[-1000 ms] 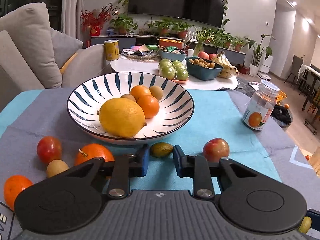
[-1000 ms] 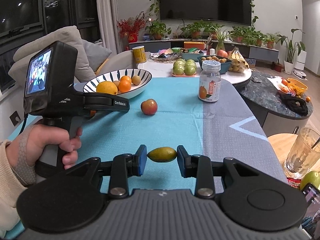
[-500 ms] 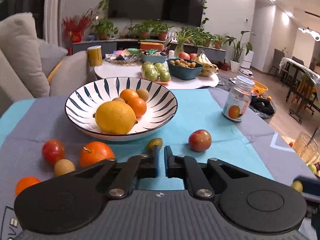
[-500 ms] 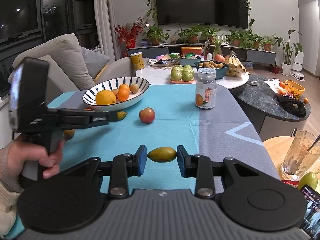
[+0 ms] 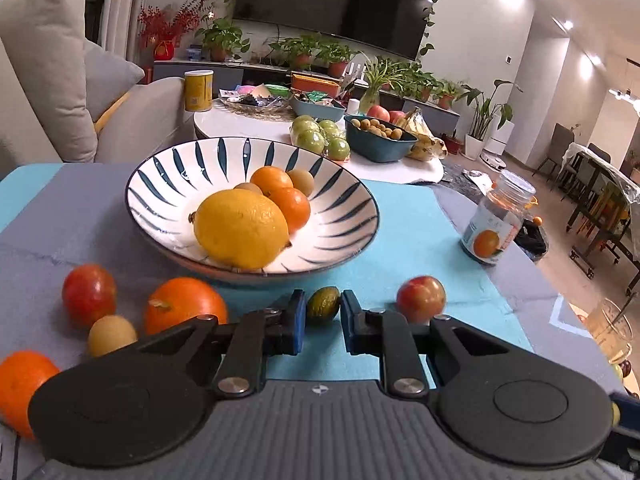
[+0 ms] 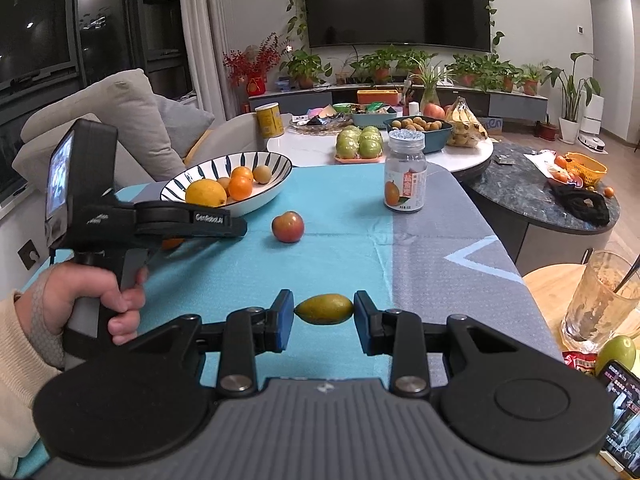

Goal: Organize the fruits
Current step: 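Grasp the dark green fruit with the left tool while the right tool holds its green fruit, then carry both green fruits over the striped bowl and open both tools to release them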

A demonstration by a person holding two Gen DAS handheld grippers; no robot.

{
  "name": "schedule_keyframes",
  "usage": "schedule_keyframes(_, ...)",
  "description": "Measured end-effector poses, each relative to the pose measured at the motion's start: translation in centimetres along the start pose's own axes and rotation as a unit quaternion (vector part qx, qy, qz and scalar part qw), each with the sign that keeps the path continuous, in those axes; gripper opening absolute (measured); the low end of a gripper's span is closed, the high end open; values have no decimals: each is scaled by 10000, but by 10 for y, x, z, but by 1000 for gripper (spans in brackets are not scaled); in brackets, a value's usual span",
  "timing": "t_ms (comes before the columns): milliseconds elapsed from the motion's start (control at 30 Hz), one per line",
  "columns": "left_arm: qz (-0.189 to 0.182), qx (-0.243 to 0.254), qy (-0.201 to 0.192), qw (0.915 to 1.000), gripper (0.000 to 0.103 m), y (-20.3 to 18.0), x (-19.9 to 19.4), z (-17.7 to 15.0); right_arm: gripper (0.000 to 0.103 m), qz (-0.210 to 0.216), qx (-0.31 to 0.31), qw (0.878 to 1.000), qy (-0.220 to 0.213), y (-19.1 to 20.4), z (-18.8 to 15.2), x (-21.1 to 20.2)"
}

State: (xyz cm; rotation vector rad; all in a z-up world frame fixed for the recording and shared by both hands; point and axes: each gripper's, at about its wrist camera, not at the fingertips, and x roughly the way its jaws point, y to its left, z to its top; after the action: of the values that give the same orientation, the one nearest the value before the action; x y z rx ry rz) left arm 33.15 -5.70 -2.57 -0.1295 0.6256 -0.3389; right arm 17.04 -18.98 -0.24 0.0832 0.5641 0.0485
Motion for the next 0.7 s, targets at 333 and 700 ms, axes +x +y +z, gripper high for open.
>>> schedule_keyframes(333,-107,195,-471,9986,17,4,-51,17,61,136,-141,9996,-224,12,18,6)
schedule_keyframes(700,186,108,-900,9957,17,34,-80,44,61,389,-269,9976,-510,39,46,13)
